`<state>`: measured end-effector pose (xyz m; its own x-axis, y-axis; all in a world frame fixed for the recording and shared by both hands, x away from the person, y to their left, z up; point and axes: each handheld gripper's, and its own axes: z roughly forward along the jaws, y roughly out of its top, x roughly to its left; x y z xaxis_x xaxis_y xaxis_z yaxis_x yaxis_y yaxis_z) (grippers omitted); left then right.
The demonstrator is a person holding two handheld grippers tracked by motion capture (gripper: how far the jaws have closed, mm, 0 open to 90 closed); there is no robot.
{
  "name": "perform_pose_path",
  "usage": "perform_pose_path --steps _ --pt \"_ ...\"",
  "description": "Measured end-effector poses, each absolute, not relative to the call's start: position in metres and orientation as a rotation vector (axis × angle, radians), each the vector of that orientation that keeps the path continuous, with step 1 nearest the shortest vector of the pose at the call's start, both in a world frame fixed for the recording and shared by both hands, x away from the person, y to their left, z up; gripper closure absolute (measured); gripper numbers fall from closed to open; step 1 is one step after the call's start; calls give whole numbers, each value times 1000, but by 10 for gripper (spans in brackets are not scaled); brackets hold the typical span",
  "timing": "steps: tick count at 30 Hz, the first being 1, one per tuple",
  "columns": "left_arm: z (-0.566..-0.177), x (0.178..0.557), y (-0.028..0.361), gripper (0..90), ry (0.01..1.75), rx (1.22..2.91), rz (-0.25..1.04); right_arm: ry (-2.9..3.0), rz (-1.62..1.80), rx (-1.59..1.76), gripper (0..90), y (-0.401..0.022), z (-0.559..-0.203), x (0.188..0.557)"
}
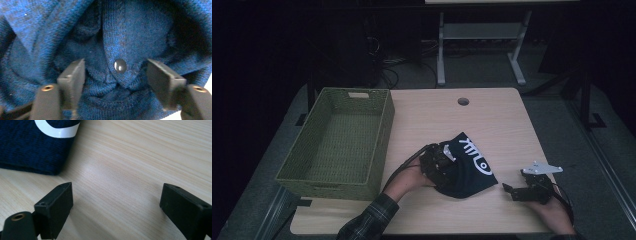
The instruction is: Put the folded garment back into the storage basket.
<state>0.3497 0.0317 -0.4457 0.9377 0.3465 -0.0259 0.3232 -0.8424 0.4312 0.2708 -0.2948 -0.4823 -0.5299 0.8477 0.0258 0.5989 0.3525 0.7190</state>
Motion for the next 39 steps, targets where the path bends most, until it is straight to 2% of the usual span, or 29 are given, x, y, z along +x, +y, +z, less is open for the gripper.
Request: perform_pose_path --steps 2,3,4,5,7,10,28,39 --pt "-445 350 33 417 476 2654 69 2269 983 1274 110 -295 -482 271" --pt "-444 350 34 498 472 2651 65 2269 983 1274 110 -295 -482 271" --pt "-444 351 35 498 467 2653 64 2269 983 1274 110 -295 -482 271" --pt "-443 351 37 564 466 2648 47 2269 983 1274 110 -295 -482 271" --pt "-443 352 38 627 464 2650 39 2269 983 1273 110 -295 -482 271" --pt "-442 352 38 682 469 2652 32 2269 983 1273 110 -295 -482 271" --pt "-427 353 40 700 514 2565 6 2270 983 1273 110 -295 -482 271" --pt "-397 357 40 701 492 2531 29 2270 983 1271 110 -295 -482 271"
